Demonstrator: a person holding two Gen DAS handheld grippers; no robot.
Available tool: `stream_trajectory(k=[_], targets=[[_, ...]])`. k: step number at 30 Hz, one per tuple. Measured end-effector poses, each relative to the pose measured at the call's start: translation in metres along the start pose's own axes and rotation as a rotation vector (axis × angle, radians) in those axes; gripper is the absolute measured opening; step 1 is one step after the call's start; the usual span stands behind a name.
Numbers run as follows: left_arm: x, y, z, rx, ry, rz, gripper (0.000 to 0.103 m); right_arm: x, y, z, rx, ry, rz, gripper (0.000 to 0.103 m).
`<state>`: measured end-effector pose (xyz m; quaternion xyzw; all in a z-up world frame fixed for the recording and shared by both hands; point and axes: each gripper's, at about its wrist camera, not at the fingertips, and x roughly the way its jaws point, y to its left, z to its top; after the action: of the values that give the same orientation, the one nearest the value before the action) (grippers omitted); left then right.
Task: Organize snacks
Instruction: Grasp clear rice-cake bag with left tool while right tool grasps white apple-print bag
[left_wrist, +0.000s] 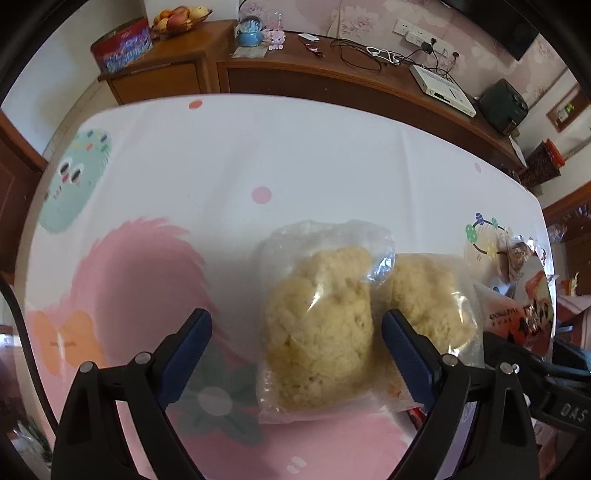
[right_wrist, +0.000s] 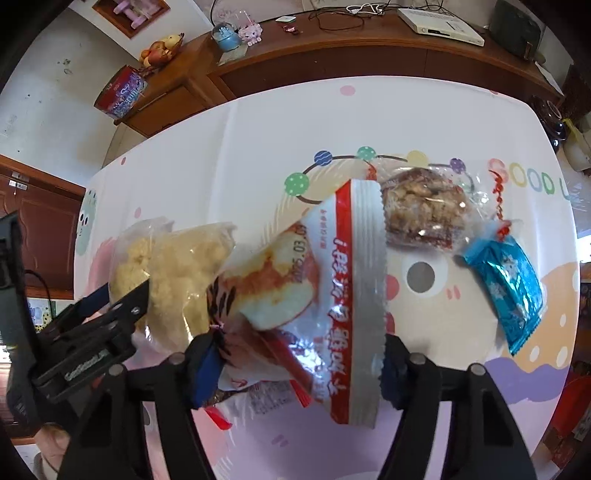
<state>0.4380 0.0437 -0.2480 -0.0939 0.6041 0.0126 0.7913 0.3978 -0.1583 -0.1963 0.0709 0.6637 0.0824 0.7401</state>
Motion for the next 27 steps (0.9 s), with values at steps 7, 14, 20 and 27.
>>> stream_trajectory(k=[7,14,20,27], targets=[[-0.010,-0.009,-0.013,0.046,-0.058,0.024,0.053,-0.030,-0.010,-0.015,-0.003,-0.059,0.041,0.064],[-0.068,0.004,-0.038,0.027,-0.145,0.050,0.053,-0.099,-0.016,-0.042,-0.019,-0.160,0.087,0.063],[-0.177,0.008,-0.071,0.067,-0.253,-0.006,0.053,-0.195,-0.015,-0.098,-0.082,-0.319,0.108,0.063],[-0.287,-0.006,-0.137,0.113,-0.360,-0.077,0.053,-0.289,-0.010,-0.182,-0.133,-0.519,0.059,0.063]])
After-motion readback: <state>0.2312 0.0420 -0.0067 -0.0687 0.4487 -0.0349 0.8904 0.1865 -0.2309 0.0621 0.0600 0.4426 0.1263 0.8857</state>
